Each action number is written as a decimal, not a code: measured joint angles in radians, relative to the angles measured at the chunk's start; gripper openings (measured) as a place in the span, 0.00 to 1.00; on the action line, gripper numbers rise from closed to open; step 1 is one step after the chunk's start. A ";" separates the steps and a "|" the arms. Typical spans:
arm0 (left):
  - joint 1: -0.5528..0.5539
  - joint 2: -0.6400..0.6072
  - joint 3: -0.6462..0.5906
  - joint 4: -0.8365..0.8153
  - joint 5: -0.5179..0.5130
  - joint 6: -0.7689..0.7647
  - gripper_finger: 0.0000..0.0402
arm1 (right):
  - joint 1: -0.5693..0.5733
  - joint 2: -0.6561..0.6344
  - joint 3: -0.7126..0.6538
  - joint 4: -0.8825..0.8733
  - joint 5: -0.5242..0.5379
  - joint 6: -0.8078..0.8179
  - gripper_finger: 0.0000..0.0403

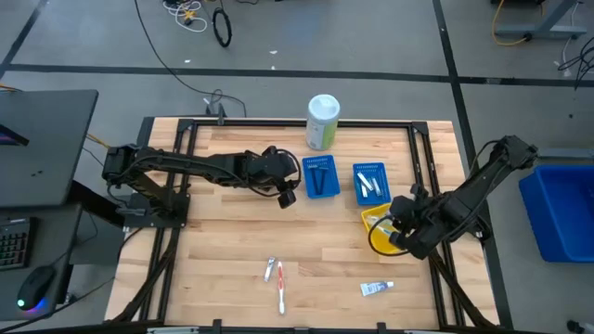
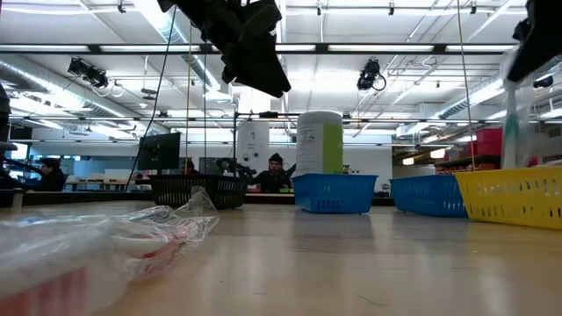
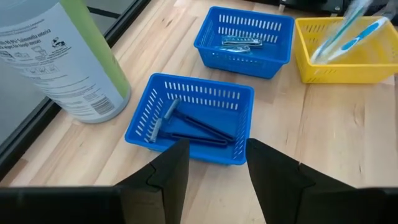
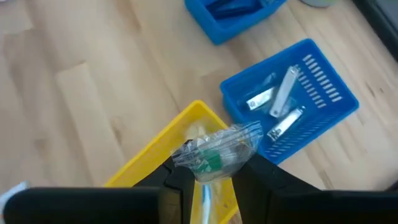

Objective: Pick & Place Travel size toiletries
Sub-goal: Put the green toothbrush into the yellow basket

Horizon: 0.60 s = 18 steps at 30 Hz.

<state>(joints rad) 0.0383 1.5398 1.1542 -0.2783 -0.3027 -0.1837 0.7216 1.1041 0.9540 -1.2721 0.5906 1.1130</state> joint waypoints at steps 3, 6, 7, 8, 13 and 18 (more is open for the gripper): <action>0.000 0.000 0.000 0.000 0.000 -0.022 0.42 | 0.000 0.000 -0.065 0.039 0.063 0.052 0.23; 0.000 0.000 0.000 0.000 0.000 -0.042 0.41 | -0.001 0.001 -0.137 0.126 0.042 0.061 0.24; 0.000 0.000 0.000 0.000 0.000 -0.046 0.41 | -0.001 0.000 -0.156 0.156 0.034 0.060 0.25; 0.000 0.000 0.000 0.000 0.000 -0.047 0.41 | -0.001 -0.002 -0.171 0.186 0.010 0.060 0.26; 0.000 0.000 0.000 0.000 0.000 -0.045 0.41 | -0.001 0.004 -0.196 0.201 -0.122 0.057 0.35; 0.000 0.000 0.000 0.000 0.001 -0.045 0.41 | -0.001 0.002 -0.143 0.169 -0.195 -0.002 0.45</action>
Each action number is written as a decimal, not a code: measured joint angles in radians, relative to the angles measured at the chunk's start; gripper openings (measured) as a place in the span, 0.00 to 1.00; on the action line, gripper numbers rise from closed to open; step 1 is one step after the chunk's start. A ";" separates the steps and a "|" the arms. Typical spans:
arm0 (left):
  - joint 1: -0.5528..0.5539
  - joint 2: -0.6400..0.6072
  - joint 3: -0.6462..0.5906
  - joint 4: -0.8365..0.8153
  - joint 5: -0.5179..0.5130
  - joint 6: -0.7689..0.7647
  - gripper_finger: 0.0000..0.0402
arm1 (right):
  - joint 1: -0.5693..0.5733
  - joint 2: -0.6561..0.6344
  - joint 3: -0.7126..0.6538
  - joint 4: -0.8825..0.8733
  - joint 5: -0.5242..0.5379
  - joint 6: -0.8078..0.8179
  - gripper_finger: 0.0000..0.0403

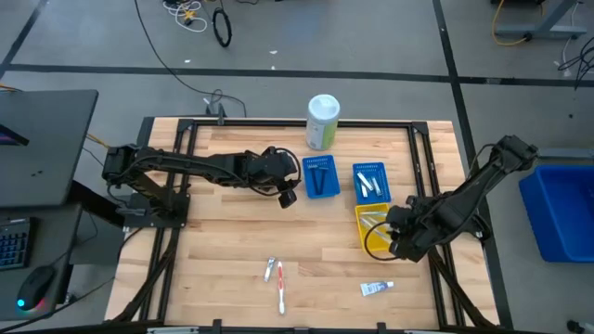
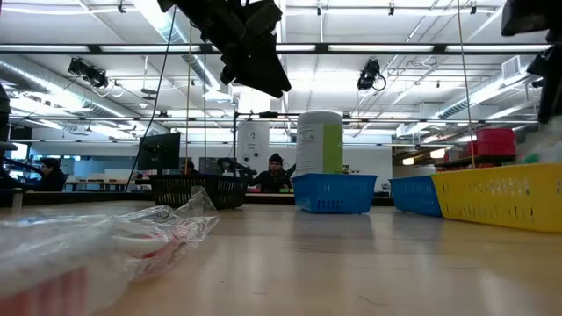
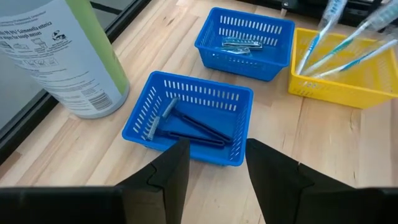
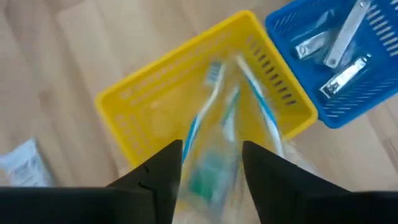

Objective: Pick & Place Travel size toiletries
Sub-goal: Put the green toothbrush into the yellow basket, then put the toothpaste into the black basket

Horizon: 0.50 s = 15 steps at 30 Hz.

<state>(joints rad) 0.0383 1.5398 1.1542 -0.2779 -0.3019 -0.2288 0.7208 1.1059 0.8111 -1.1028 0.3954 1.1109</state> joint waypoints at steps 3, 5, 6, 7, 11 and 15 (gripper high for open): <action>0.000 0.000 0.000 0.000 0.000 0.000 0.41 | 0.000 -0.001 0.049 -0.029 -0.035 -0.046 0.49; 0.000 0.000 0.000 0.000 0.000 0.000 0.41 | 0.000 -0.001 0.087 -0.049 -0.037 -0.073 0.50; 0.000 0.000 0.000 0.000 0.000 0.000 0.41 | 0.000 -0.001 0.106 -0.050 -0.034 -0.087 0.51; 0.000 0.000 0.000 0.000 0.000 0.000 0.41 | 0.000 -0.001 0.126 -0.057 -0.034 -0.106 0.52; 0.000 0.000 0.000 0.000 0.010 -0.001 0.41 | 0.000 -0.001 0.177 -0.051 0.092 -0.175 0.54; -0.009 0.000 0.000 0.000 0.083 -0.020 0.41 | -0.003 -0.001 0.165 0.072 0.287 -0.266 0.54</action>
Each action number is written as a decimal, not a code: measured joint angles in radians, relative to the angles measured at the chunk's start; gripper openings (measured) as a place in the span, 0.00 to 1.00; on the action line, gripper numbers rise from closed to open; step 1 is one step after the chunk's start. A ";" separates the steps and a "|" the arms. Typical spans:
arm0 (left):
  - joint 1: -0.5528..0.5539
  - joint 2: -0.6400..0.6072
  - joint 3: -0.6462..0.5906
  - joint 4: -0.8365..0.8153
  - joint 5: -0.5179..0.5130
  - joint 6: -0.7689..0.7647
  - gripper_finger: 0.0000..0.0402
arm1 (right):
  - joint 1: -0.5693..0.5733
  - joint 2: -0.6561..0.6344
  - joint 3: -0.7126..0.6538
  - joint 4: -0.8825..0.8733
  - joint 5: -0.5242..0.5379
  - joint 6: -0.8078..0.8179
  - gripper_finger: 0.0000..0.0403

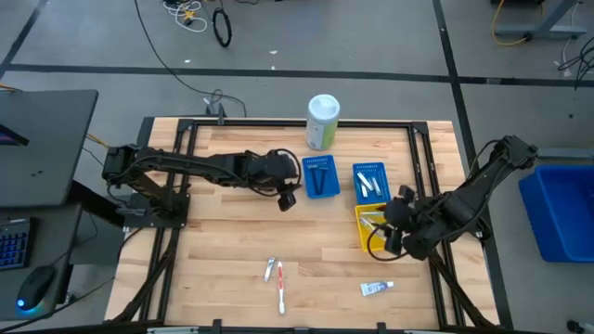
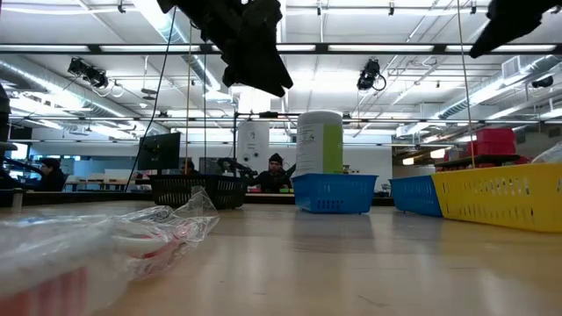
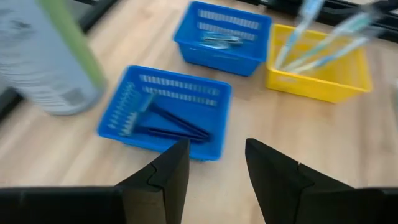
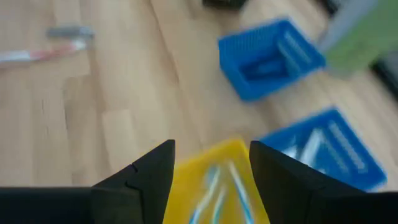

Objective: Pick & Place Travel size toiletries
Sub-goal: Put the toothpaste into the black basket

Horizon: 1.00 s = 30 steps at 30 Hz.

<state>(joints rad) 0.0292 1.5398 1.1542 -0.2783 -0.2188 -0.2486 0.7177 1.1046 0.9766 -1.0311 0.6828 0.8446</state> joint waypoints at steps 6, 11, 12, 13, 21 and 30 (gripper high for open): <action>-0.037 0.000 0.000 -0.001 0.054 0.013 0.41 | -0.027 0.007 -0.088 0.386 -0.168 -0.233 0.53; -0.052 0.000 0.000 -0.001 0.015 0.022 0.41 | -0.032 0.100 -0.135 0.761 -0.393 -0.482 0.51; -0.052 0.000 0.000 -0.001 0.009 0.021 0.41 | -0.032 0.128 -0.135 0.789 -0.415 -0.509 0.51; -0.052 0.000 0.000 -0.001 0.004 0.020 0.41 | -0.032 0.158 -0.135 0.803 -0.435 -0.529 0.50; -0.050 0.000 0.000 0.002 -0.019 0.020 0.41 | -0.042 0.386 -0.136 0.663 -0.701 -0.324 0.49; -0.050 0.000 0.000 0.000 -0.036 0.020 0.41 | 0.048 0.491 -0.137 0.503 -0.817 -0.167 0.48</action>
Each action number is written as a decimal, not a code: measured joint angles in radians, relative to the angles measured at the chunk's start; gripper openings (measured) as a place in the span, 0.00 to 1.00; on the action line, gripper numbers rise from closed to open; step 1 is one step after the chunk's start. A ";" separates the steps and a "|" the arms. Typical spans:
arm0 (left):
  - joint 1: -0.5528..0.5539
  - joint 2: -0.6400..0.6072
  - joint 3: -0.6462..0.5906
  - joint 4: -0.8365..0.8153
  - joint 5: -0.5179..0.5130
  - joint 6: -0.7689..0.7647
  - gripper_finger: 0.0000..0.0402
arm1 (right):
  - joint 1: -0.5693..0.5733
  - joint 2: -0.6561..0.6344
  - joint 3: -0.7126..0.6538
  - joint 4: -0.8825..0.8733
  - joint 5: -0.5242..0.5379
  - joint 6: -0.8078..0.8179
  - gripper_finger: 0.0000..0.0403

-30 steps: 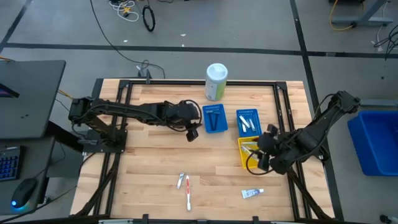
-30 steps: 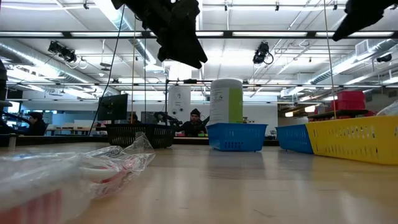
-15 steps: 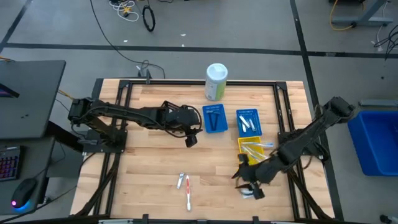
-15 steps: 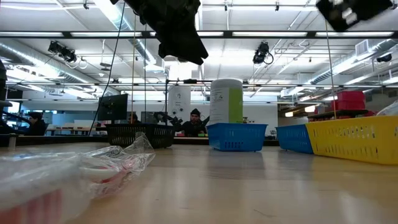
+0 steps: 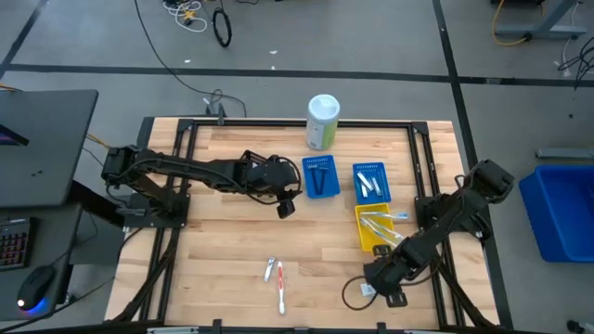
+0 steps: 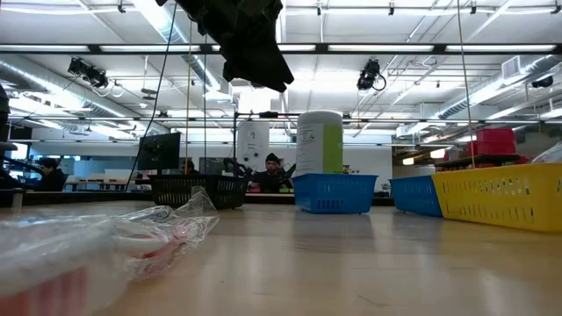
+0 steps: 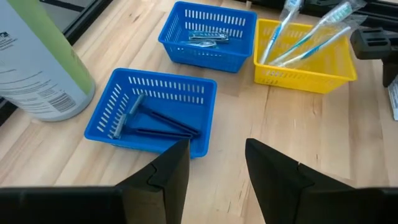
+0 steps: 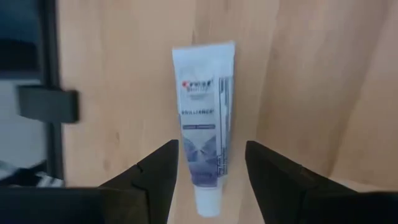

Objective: Pick & Place Travel size toiletries
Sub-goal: Put the toothpaste into the black basket

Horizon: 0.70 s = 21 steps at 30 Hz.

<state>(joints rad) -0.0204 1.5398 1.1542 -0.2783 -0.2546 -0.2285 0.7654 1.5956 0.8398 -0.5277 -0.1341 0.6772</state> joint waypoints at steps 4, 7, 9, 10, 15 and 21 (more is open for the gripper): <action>0.000 0.000 0.000 0.000 0.003 0.000 0.41 | 0.040 0.064 0.004 0.012 0.008 -0.003 0.47; 0.000 0.000 0.000 0.000 0.003 0.009 0.41 | 0.053 0.099 0.007 0.007 0.023 -0.003 0.45; 0.000 0.000 0.000 0.003 0.003 0.017 0.41 | 0.061 0.104 0.007 0.004 0.055 -0.003 0.43; 0.000 0.000 0.000 0.003 0.003 0.020 0.41 | 0.063 0.104 0.006 0.005 0.070 -0.002 0.42; 0.000 0.000 0.000 0.005 0.004 0.020 0.41 | 0.062 0.087 0.000 0.026 0.092 0.051 0.33; 0.000 0.000 0.000 0.008 0.005 0.029 0.41 | 0.059 0.087 0.025 0.034 0.074 0.112 0.29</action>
<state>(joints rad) -0.0204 1.5398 1.1542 -0.2698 -0.2498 -0.1994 0.8249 1.6826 0.8649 -0.4938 -0.0601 0.7893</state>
